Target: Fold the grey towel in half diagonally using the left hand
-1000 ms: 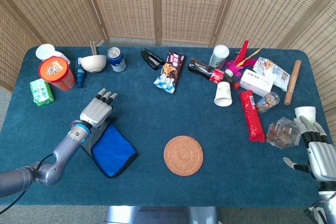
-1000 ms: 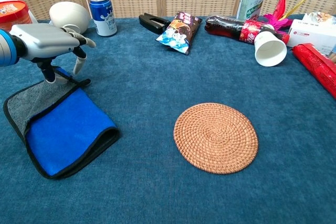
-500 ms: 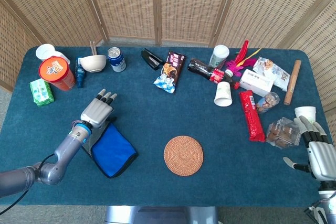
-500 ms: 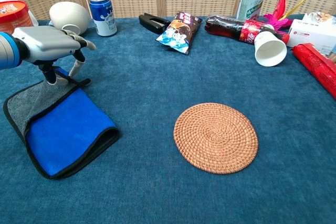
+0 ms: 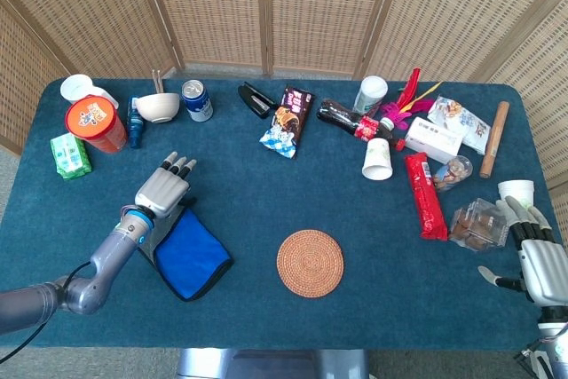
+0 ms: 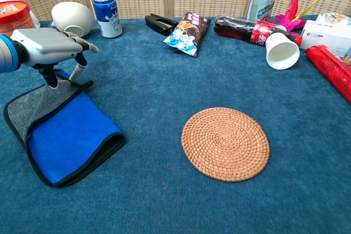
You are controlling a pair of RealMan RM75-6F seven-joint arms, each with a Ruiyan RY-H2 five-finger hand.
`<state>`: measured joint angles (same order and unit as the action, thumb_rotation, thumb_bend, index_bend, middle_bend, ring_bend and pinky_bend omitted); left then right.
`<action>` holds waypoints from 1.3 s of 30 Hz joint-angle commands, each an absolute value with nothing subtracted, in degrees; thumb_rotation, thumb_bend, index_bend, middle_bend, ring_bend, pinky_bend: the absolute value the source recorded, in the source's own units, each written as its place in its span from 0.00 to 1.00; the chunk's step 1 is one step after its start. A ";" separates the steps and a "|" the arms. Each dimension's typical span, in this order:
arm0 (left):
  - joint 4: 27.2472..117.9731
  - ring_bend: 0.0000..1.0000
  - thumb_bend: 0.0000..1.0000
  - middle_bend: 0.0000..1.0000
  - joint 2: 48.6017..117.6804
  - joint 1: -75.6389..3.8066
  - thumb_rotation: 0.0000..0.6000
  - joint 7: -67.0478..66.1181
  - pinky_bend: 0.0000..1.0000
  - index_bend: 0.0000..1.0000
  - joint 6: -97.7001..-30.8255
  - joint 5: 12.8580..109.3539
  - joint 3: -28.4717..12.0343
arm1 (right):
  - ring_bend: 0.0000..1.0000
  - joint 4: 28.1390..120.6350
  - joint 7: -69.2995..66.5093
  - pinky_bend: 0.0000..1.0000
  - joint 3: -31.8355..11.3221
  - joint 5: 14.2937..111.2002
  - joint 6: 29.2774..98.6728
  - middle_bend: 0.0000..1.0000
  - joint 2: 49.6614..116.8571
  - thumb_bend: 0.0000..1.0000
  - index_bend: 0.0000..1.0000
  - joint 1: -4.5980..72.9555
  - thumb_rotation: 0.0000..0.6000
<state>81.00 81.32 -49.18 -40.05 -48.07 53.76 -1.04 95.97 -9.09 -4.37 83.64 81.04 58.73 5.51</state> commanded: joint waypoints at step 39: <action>83.62 0.00 0.48 0.00 72.45 -41.76 1.00 -28.85 0.04 0.58 -51.22 66.35 2.93 | 0.00 96.23 -5.61 0.00 -3.82 83.66 79.96 0.00 60.11 0.00 0.00 6.14 1.00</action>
<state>83.79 72.62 -41.97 -29.12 -51.21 66.09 2.83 96.24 -5.62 -3.81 83.67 79.96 60.10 6.13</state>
